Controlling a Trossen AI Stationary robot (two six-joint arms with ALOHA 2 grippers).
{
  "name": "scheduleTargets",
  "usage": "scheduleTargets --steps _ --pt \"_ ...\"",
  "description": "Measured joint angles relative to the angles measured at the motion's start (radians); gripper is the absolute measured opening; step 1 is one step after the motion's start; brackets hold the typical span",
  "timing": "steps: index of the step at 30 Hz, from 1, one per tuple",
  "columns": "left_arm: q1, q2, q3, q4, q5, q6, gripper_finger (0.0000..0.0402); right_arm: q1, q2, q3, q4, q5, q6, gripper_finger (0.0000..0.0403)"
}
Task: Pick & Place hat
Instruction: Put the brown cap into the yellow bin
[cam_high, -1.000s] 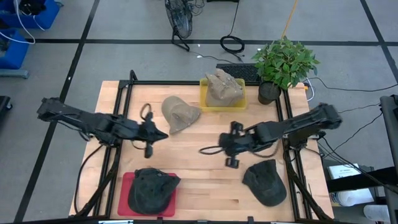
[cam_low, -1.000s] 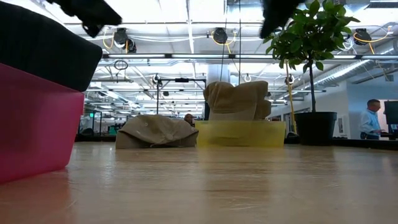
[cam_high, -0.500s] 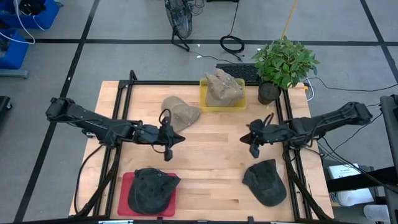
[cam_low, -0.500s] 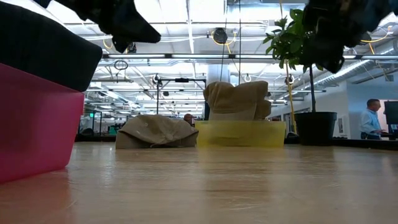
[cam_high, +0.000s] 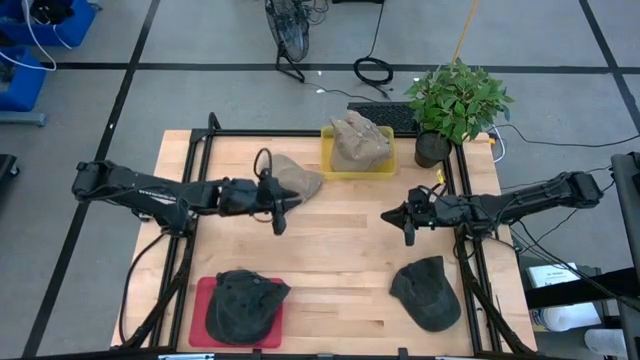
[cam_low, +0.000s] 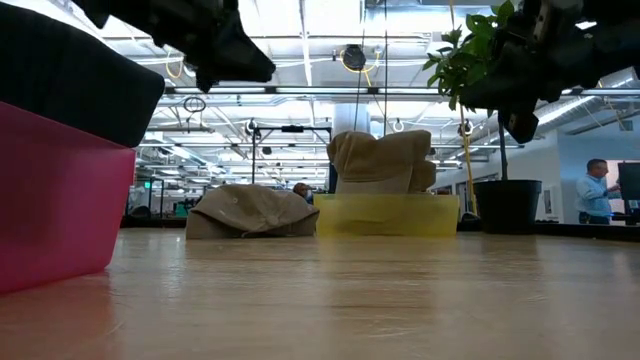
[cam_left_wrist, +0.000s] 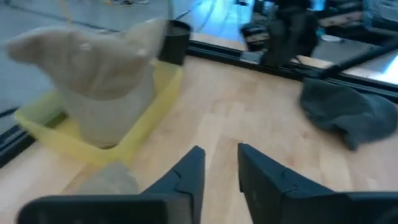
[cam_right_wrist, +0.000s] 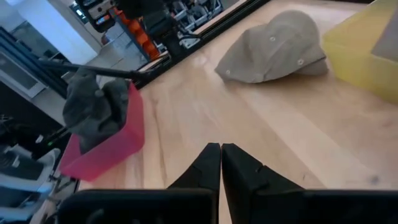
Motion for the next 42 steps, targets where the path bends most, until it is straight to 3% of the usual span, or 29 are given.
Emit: scheduleTargets --steps 3,9,14,18,22,30,36,42 --pt "0.074 0.000 0.000 -0.031 0.092 -0.024 0.0135 -0.021 0.000 0.000 0.008 0.000 0.000 0.0006" --pt "0.269 0.000 0.000 -0.161 0.427 -0.038 0.0222 -0.077 0.001 0.000 0.053 0.004 0.000 0.0001" --pt "0.371 0.000 0.014 -0.199 0.478 0.152 0.0285 -0.134 0.002 0.000 0.088 0.081 0.031 0.0001" --pt "0.438 0.023 0.128 -0.316 0.469 0.423 0.0316 -0.185 0.002 0.000 0.134 0.112 0.035 0.0000" --pt "0.517 0.132 0.318 -0.564 0.472 0.616 0.0325 -0.230 0.011 0.000 0.174 0.138 0.051 0.0000" --pt "0.566 0.472 0.671 -0.949 0.485 0.810 0.0302 -0.289 0.062 0.001 0.229 0.137 0.077 0.0000" --pt "0.566 0.666 0.787 -1.035 0.440 0.802 0.0290 -0.308 0.103 0.001 0.222 0.127 0.043 0.0000" --pt "0.553 0.767 0.803 -1.020 0.443 0.735 0.0288 -0.336 0.110 0.001 0.227 0.014 -0.049 0.0000"
